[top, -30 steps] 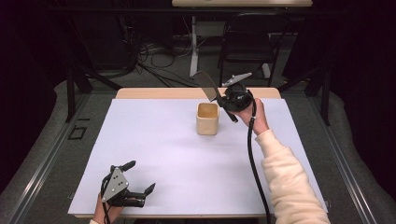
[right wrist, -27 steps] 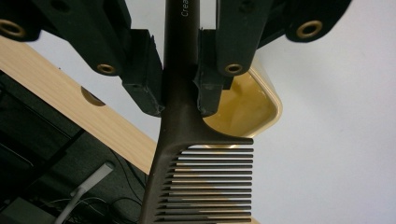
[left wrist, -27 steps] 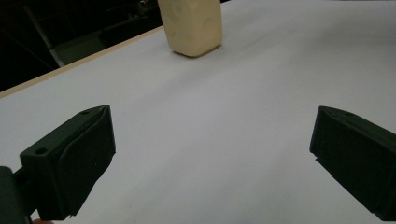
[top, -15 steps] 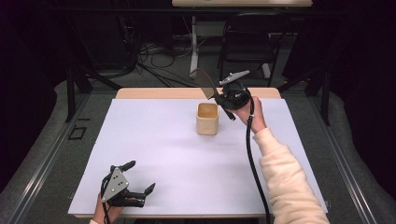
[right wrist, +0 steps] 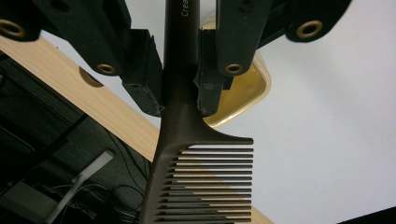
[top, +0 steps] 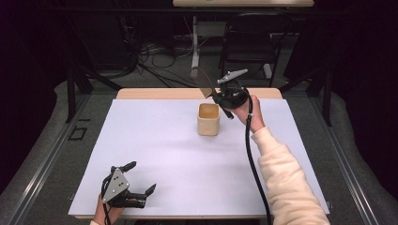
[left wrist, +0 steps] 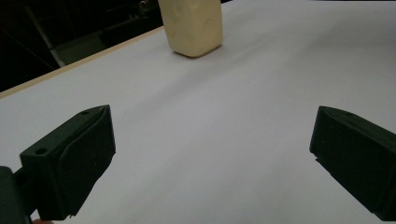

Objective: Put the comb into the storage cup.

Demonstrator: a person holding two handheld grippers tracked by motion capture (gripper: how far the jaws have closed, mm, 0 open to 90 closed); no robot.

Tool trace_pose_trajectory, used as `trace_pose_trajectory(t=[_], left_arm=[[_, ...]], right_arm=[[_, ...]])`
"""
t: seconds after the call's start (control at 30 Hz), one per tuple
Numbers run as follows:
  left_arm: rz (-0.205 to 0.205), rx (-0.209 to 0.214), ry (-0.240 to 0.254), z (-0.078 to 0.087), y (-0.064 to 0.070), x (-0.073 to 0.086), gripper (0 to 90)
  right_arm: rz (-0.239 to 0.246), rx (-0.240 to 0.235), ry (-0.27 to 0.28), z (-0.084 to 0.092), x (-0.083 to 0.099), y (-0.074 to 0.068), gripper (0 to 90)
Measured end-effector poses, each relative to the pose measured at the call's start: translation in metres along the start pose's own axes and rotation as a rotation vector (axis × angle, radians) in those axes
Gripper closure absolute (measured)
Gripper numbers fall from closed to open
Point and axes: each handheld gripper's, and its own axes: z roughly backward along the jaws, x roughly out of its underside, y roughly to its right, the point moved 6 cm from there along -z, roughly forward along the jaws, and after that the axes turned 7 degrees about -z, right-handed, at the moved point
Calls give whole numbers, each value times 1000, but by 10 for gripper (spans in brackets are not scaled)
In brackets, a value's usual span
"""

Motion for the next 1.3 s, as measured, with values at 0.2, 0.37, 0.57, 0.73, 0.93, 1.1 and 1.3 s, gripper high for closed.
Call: trace_pose_trajectory(t=[0.2,0.37,0.57,0.73,0.93,1.1,1.3], left_arm=[[1,0,1,0,0,0,2],[1,0,1,0,0,0,2],[1,-2,0,0,0,0,2],[1,-2,1,0,0,0,2],[0,0,1,0,0,0,2],[1,0,1,0,0,0,2],[2,0,3,0,0,0,2]], right_arm=[[1,-2,5,-1,-2,-1,723],[-7,-2,20,-1,-6,-1,723],[-10,-2,29,-1,-8,-3,723],[-11,-3,39,-3,-10,-4,723],[-5,-6,60,-3,-14,-8,723],[-4,-10,79,-4,-16,-10,722],[-3,-14,106,-6,-18,-11,722]])
